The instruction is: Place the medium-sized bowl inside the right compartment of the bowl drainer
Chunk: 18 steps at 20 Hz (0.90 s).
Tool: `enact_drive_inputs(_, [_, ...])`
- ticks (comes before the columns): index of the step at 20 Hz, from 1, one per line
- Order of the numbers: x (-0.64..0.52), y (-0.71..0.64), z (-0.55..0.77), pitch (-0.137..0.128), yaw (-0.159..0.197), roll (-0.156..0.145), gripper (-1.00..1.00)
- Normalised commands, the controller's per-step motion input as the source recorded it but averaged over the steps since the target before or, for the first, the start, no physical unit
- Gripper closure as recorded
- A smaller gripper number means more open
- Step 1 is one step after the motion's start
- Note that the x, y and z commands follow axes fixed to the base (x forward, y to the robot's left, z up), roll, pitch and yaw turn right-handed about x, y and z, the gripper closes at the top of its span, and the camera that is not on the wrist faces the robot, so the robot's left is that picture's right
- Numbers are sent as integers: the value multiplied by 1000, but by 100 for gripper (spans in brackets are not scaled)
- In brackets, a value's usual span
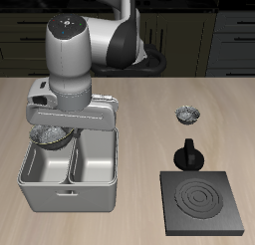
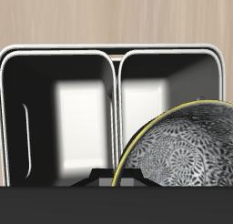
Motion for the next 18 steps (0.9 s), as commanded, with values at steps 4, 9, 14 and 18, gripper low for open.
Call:
enact_drive_inputs(4, [-123, 51, -154, 21, 19, -21, -100])
enact_drive_inputs(9, [-91, 5, 8, 16, -14, 3, -100])
enact_drive_inputs(14, [-99, -50, 46, -10, -1, -18, -100])
enact_drive_inputs(18, [-115, -140, 122, -20, -2, -33, -100])
